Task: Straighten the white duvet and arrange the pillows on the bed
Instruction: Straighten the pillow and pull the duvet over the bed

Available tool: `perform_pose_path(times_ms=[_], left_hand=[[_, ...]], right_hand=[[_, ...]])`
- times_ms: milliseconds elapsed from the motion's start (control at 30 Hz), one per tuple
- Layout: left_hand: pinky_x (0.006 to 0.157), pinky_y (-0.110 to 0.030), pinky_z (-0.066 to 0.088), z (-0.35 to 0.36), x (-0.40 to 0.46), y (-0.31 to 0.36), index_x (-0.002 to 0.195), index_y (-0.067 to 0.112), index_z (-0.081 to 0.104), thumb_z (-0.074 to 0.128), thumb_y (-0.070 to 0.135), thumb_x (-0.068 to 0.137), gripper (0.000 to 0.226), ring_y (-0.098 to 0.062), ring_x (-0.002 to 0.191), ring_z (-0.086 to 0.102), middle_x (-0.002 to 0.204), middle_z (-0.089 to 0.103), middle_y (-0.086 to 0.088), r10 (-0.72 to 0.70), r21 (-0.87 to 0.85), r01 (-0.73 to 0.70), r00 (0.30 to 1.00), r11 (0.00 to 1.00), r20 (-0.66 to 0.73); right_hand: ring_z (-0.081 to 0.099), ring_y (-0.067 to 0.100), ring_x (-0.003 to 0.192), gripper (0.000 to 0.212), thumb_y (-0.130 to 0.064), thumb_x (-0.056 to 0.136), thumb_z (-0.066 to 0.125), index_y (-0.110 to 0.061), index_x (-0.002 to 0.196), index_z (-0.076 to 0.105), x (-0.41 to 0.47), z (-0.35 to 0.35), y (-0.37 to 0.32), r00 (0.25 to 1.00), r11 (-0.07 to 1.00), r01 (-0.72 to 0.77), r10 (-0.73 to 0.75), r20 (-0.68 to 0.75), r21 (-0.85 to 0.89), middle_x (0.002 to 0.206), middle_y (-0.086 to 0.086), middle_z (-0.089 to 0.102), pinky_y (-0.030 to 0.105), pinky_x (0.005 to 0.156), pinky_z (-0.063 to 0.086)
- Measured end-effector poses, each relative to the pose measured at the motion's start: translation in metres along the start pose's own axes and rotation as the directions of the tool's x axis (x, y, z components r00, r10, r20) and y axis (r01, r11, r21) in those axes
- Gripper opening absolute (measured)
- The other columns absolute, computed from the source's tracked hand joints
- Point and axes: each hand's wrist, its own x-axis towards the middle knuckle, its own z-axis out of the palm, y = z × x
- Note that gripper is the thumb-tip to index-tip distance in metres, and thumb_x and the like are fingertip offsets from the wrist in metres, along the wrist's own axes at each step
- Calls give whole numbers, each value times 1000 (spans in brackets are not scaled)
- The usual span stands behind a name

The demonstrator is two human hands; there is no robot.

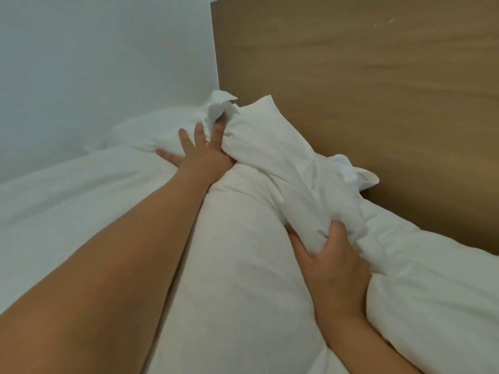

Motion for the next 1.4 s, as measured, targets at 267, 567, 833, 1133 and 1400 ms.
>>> perform_pose_path(times_ms=[267, 567, 833, 1133, 1400], left_hand=[[98, -80, -7, -63, -10, 80, 147, 54, 10, 42, 30, 85, 74, -18, 141, 23, 140, 41, 13, 490, -203, -542, 833, 815, -256], [116, -56, 14, -77, -55, 35, 70, 5, 69, 30, 35, 83, 51, -28, 94, 55, 69, 63, -5, 861, 619, -619, 462, 484, -211], [91, -41, 34, -119, -58, 25, 109, 31, 54, 35, 34, 98, 23, -26, 102, 56, 106, 61, 0, 610, 874, -462, 739, 150, 285], [96, -52, 32, -94, -20, 75, 102, 29, 59, 46, 36, 93, 18, -18, 110, 42, 104, 55, 6, 512, 849, -344, 853, 401, 104], [104, -72, 10, -112, -19, 58, 143, 23, 28, 44, 77, 74, 89, -28, 145, 4, 153, 15, -6, 44, 467, 91, 962, 880, -270]], right_hand=[[44, 11, 61, 68, -82, 63, 26, -22, 94, 39, 0, 0, -3, 999, 999, -45, 46, 26, -12, 69, -11, 45, 29, 59, 34], [53, 20, 65, 55, -75, 73, 48, -21, 82, 45, -3, 2, 2, 993, 996, 70, -64, -98, 56, 79, -1, 50, 34, 56, 47], [54, 21, 94, 61, -82, 74, 26, -30, 84, 56, 24, -48, -40, 920, 972, 174, -103, 378, -159, 95, -9, 57, 39, 83, 40], [54, 17, 90, 31, -55, 86, 53, -25, 93, 47, 35, -101, -31, 892, 960, 191, -257, 371, 206, 93, -8, 57, 36, 78, 43], [56, 26, 94, 38, -58, 88, 51, -20, 88, 46, 53, -65, -12, 970, 968, -37, -25, 243, 250, 94, -2, 61, 43, 85, 45]])
